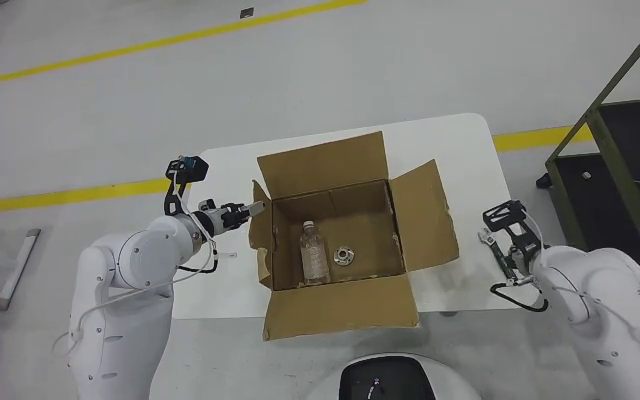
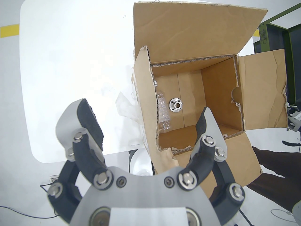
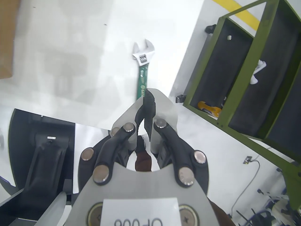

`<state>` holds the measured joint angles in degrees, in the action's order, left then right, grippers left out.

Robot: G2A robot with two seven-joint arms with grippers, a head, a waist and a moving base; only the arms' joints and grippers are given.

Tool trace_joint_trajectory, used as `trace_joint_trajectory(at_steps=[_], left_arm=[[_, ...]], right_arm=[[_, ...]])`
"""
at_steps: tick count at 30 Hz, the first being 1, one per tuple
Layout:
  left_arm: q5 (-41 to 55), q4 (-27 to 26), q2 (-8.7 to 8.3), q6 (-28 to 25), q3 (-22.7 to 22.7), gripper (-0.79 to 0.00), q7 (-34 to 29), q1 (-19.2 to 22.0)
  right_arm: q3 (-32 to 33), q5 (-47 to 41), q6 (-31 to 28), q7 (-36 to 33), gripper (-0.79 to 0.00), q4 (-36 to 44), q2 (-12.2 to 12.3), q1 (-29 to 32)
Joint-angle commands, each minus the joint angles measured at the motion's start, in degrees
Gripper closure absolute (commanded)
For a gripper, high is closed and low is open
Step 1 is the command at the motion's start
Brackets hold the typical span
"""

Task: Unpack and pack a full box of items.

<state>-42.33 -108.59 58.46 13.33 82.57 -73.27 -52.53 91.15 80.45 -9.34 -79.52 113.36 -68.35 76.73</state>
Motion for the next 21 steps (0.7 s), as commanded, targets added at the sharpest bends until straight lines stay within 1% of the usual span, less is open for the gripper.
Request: trace_joint_trajectory(at_steps=[1, 3, 6, 7, 9, 10, 11, 12, 13, 14, 17, 18, 19, 20, 21], left_arm=[[0.0, 0.0, 0.0, 0.0, 0.0, -0.785, 0.0, 0.0], [0.0, 0.0, 0.0, 0.0, 0.0, -0.785, 0.0, 0.0], [0.0, 0.0, 0.0, 0.0, 0.0, -0.785, 0.0, 0.0], [0.0, 0.0, 0.0, 0.0, 0.0, -0.785, 0.0, 0.0], [0.0, 0.0, 0.0, 0.0, 0.0, -0.785, 0.0, 0.0], [0.0, 0.0, 0.0, 0.0, 0.0, -0.785, 0.0, 0.0], [0.0, 0.0, 0.0, 0.0, 0.0, -0.785, 0.0, 0.0], [0.0, 0.0, 0.0, 0.0, 0.0, -0.785, 0.0, 0.0], [0.0, 0.0, 0.0, 0.0, 0.0, -0.785, 0.0, 0.0], [0.0, 0.0, 0.0, 0.0, 0.0, -0.785, 0.0, 0.0], [0.0, 0.0, 0.0, 0.0, 0.0, -0.785, 0.0, 0.0], [0.0, 0.0, 0.0, 0.0, 0.0, -0.785, 0.0, 0.0], [0.0, 0.0, 0.0, 0.0, 0.0, -0.785, 0.0, 0.0], [0.0, 0.0, 0.0, 0.0, 0.0, -0.785, 0.0, 0.0], [0.0, 0.0, 0.0, 0.0, 0.0, -0.785, 0.0, 0.0]], right_arm=[[1.9, -0.4, -1.1, -1.9, -0.277, -1.9, 0.3, -1.3], [2.1, 0.3, -2.2, -3.7, -0.339, -3.3, 0.5, -2.8], [1.6, -1.0, -2.6, -5.1, -0.391, -4.5, 0.5, -3.7], [1.2, -1.2, -2.6, -5.4, -0.453, -5.1, 0.5, -3.8], [0.5, -2.9, -2.4, -5.0, -0.434, -6.0, 0.4, -4.2], [0.2, -3.7, -2.4, -5.3, -0.449, -6.5, 0.4, -4.3], [-0.1, -3.9, -2.3, -5.3, -0.419, -6.7, 0.4, -4.4], [-0.4, -4.4, -2.1, -5.2, -0.413, -7.2, 0.4, -4.5], [-0.6, -5.7, -1.9, -5.2, -0.422, -7.9, 0.3, -4.6], [-0.7, -6.0, -1.8, -5.2, -0.397, -8.5, 0.4, -4.8], [-1.6, -5.4, -1.6, -4.5, -0.391, -9.8, 0.4, -5.1], [-1.8, -5.1, -1.4, -4.3, -0.425, -10.2, 0.4, -5.2], [-2.1, -4.1, -1.1, -3.8, -0.489, -10.6, 0.5, -5.3], [-2.4, -3.5, -0.9, -3.5, -0.536, -11.3, 0.5, -5.3], [-2.7, -3.4, -0.7, -3.3, -0.529, -11.9, 0.5, -5.5]])
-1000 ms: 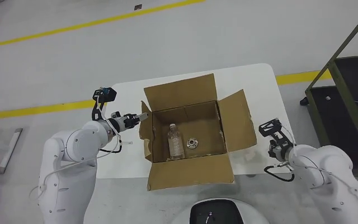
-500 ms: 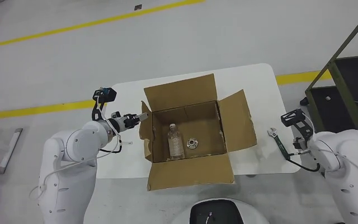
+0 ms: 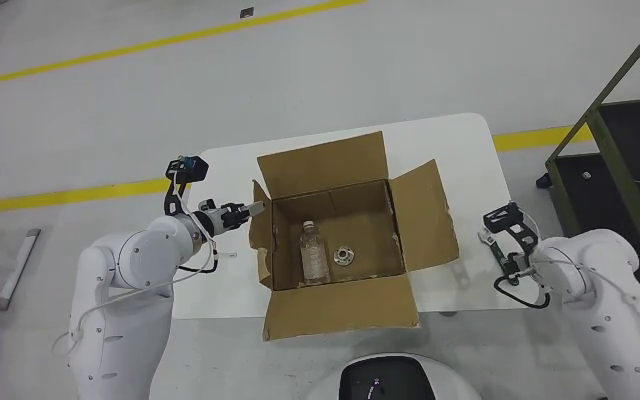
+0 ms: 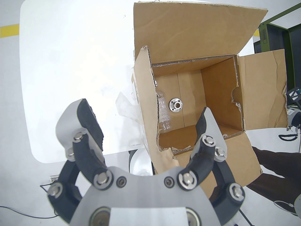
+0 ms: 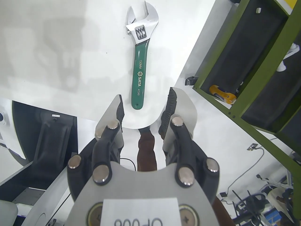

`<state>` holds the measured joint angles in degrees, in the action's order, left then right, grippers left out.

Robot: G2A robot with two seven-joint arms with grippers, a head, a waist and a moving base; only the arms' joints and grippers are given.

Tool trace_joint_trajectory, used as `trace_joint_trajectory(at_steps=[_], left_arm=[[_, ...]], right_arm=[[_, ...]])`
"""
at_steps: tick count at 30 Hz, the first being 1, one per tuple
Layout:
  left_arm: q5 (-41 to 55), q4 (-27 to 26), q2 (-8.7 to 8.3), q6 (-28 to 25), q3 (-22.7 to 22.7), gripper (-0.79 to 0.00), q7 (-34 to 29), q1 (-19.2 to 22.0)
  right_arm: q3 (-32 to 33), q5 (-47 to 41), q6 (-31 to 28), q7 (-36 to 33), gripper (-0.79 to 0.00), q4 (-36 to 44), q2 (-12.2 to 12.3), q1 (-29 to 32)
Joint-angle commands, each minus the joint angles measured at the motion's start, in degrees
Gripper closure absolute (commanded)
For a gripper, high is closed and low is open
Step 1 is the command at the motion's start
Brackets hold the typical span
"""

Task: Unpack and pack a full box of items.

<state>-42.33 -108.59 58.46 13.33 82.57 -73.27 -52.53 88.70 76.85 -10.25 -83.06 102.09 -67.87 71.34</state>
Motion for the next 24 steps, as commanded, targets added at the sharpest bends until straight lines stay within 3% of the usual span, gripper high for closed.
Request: trace_joint_trajectory(at_steps=[1, 9, 16, 24], left_arm=[[0.0, 0.0, 0.0, 0.0, 0.0, -0.785, 0.0, 0.0], [0.0, 0.0, 0.0, 0.0, 0.0, -0.785, 0.0, 0.0], [0.0, 0.0, 0.0, 0.0, 0.0, -0.785, 0.0, 0.0], [0.0, 0.0, 0.0, 0.0, 0.0, -0.785, 0.0, 0.0]], right_arm=[[-0.5, 0.2, 0.4, 0.5, -0.517, -1.2, 0.0, -0.4], [-2.6, 0.7, 0.9, 1.6, -0.391, -5.4, 0.0, -2.2], [-4.0, 1.3, 1.4, 1.9, -0.345, -7.5, 0.0, -3.6], [-5.5, 1.6, 1.7, 2.2, -0.351, -10.1, -0.1, -4.9]])
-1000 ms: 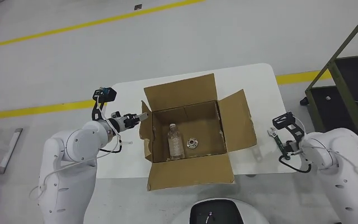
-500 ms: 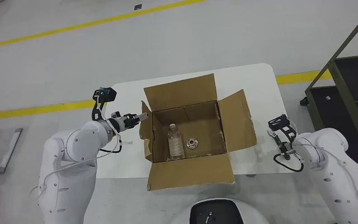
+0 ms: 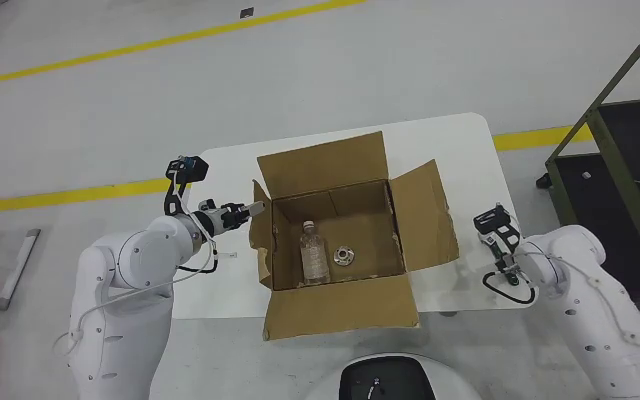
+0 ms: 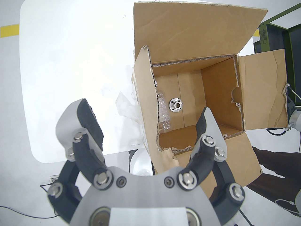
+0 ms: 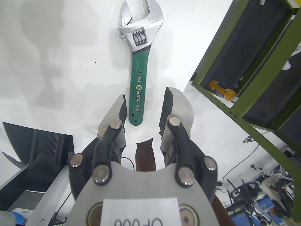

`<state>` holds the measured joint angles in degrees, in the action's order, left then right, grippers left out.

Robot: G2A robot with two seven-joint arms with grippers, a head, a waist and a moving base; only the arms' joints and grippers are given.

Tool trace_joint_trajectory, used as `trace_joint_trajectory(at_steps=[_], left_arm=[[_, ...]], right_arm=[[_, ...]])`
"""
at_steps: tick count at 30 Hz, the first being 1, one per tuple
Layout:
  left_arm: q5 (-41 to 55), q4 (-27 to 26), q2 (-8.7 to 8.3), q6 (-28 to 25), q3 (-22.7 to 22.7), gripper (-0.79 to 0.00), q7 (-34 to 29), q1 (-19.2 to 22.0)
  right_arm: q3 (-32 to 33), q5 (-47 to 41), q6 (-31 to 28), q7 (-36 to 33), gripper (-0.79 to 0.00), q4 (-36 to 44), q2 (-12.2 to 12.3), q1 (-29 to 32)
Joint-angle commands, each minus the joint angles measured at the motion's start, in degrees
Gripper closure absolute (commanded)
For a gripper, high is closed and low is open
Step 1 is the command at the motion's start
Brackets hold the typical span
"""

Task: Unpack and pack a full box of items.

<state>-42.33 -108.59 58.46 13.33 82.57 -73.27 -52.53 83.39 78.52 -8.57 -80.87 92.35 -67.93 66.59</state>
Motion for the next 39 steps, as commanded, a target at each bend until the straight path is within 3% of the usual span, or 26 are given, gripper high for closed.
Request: trace_joint_trajectory(at_steps=[1, 34, 39], left_arm=[[0.0, 0.0, 0.0, 0.0, 0.0, -0.785, 0.0, 0.0], [0.0, 0.0, 0.0, 0.0, 0.0, -0.785, 0.0, 0.0], [0.0, 0.0, 0.0, 0.0, 0.0, -0.785, 0.0, 0.0]], right_arm=[[-0.4, -0.1, 0.1, 0.1, -0.351, -0.7, 0.0, -0.3], [-3.0, -0.1, 0.2, 1.0, -0.329, -6.9, 0.1, -3.4], [-3.4, -0.4, 0.2, 1.0, -0.283, -7.1, 0.1, -3.5]])
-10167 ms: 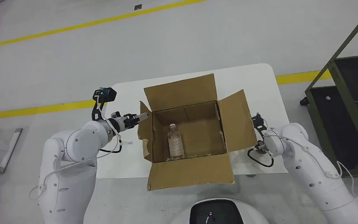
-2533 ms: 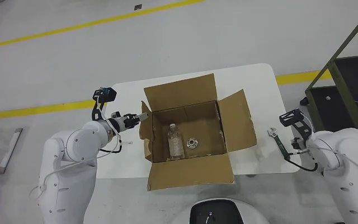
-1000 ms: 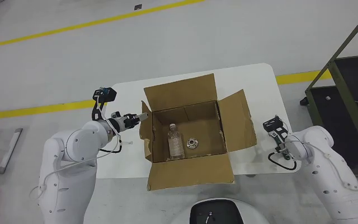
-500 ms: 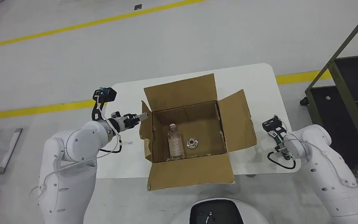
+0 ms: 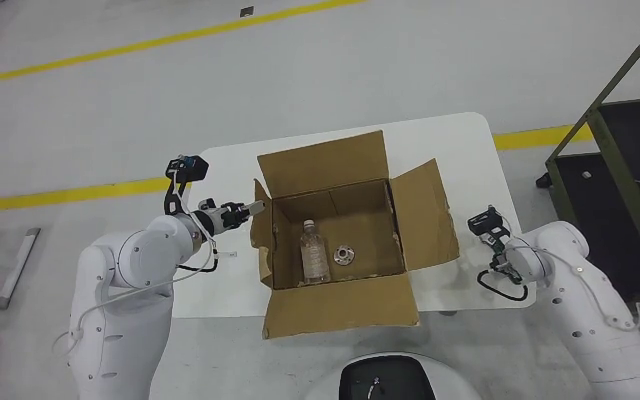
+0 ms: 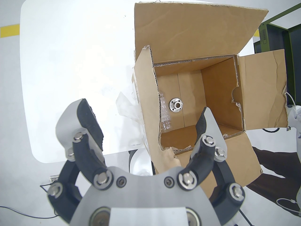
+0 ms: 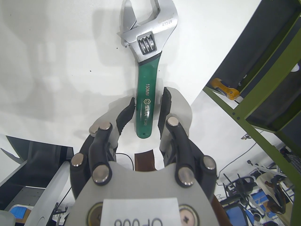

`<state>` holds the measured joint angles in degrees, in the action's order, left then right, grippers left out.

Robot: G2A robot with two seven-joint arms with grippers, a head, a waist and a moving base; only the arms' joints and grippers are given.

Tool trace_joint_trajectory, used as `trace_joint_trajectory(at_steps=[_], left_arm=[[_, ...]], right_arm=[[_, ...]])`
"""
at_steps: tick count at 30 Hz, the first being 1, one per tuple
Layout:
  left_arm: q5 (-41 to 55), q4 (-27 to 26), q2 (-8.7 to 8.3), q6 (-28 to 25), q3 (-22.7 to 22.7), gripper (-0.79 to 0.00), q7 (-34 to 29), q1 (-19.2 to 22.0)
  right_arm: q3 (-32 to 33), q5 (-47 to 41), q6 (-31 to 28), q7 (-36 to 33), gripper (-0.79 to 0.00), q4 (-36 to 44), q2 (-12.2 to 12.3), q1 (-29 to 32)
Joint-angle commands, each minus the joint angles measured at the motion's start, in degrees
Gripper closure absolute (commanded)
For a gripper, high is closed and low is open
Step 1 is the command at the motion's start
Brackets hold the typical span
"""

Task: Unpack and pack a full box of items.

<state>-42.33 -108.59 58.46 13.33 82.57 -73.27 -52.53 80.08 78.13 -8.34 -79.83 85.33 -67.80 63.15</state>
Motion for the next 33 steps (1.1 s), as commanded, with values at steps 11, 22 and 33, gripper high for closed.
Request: trace_joint_trajectory(at_steps=[11, 22, 33], left_arm=[[0.0, 0.0, 0.0, 0.0, 0.0, -0.785, 0.0, 0.0], [0.0, 0.0, 0.0, 0.0, 0.0, -0.785, 0.0, 0.0], [0.0, 0.0, 0.0, 0.0, 0.0, -0.785, 0.0, 0.0]], right_arm=[[2.3, -2.2, 1.3, 0.3, 0.0, 3.9, 0.3, 0.7], [18.3, -29.5, 2.8, 5.6, 0.0, 17.2, 1.1, 4.9], [23.7, -61.5, 1.7, 3.3, 0.0, 28.2, 1.8, 4.1]])
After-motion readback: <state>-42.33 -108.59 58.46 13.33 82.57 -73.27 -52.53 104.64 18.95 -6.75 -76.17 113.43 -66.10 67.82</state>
